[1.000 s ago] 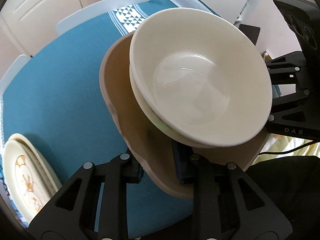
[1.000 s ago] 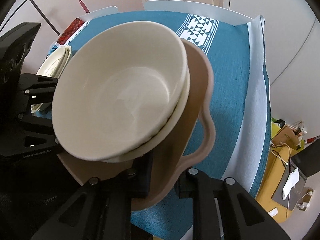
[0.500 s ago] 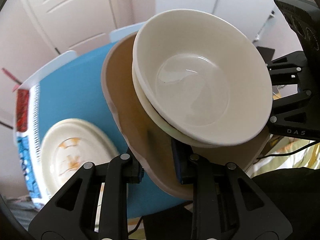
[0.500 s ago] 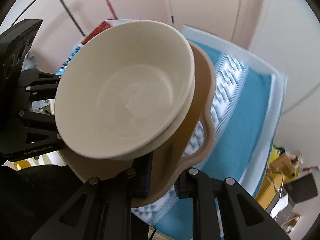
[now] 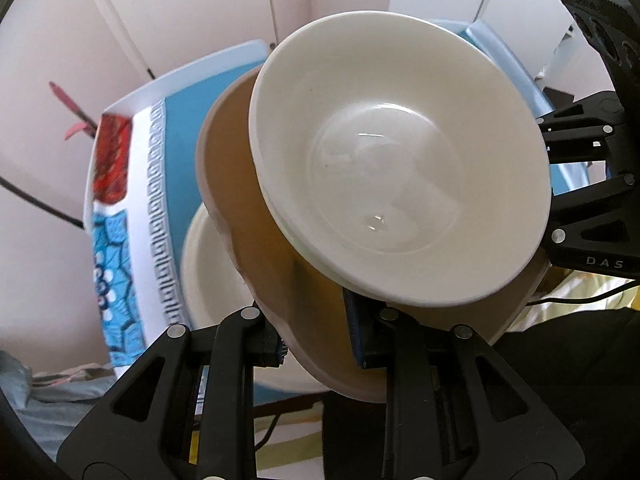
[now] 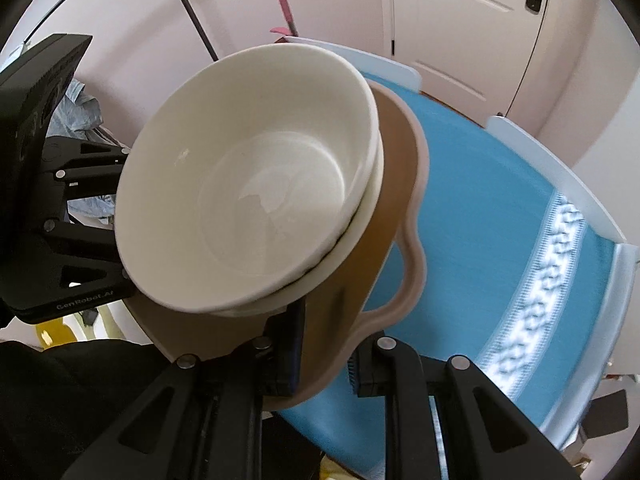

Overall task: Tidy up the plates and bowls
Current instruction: 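Carry the taupe dish with bowls over the plate stack and lower it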

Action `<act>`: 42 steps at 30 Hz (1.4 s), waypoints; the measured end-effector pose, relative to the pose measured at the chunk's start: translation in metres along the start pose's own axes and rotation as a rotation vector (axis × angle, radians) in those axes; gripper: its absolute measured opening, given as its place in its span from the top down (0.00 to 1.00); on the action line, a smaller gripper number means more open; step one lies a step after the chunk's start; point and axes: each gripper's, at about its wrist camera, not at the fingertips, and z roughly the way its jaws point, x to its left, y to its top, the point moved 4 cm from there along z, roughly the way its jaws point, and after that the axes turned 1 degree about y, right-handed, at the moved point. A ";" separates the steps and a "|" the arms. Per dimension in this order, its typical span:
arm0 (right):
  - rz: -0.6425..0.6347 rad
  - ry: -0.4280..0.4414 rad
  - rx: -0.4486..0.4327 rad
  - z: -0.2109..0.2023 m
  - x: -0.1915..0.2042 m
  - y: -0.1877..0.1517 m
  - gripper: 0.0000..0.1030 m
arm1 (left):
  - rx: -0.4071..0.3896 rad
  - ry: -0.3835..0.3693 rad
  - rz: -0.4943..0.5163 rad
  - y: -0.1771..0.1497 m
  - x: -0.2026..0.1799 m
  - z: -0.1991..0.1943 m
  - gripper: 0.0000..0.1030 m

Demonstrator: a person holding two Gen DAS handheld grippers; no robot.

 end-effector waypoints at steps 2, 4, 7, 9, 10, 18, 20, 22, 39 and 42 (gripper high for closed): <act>0.019 0.000 0.005 0.009 0.013 0.006 0.84 | 0.015 -0.004 0.012 -0.010 0.017 0.004 0.80; 0.041 -0.003 0.015 0.018 0.024 0.010 0.84 | 0.029 -0.013 0.026 -0.019 0.030 0.007 0.80; 0.081 -0.012 0.029 0.031 0.036 0.013 0.84 | 0.044 -0.029 0.055 -0.028 0.044 0.014 0.80; 0.109 -0.021 0.035 0.039 0.044 0.012 0.84 | 0.051 -0.043 0.075 -0.031 0.051 0.020 0.80; 0.121 -0.026 0.038 0.043 0.047 0.012 0.84 | 0.057 -0.049 0.089 -0.033 0.054 0.023 0.80; 0.213 -0.065 0.052 0.051 0.050 0.007 0.84 | 0.048 -0.087 0.141 -0.030 0.060 0.028 0.81; 0.221 -0.074 0.057 0.049 0.047 0.007 0.84 | 0.049 -0.084 0.155 -0.030 0.056 0.029 0.81; 0.222 -0.078 0.061 0.047 0.041 0.006 0.84 | 0.052 -0.091 0.161 -0.029 0.053 0.030 0.81; 0.197 -0.074 0.084 0.035 0.041 0.004 0.84 | 0.110 -0.070 0.106 -0.030 0.053 0.041 0.81; 0.203 -0.072 0.090 0.034 0.040 0.004 0.84 | 0.131 -0.079 0.101 -0.030 0.053 0.041 0.81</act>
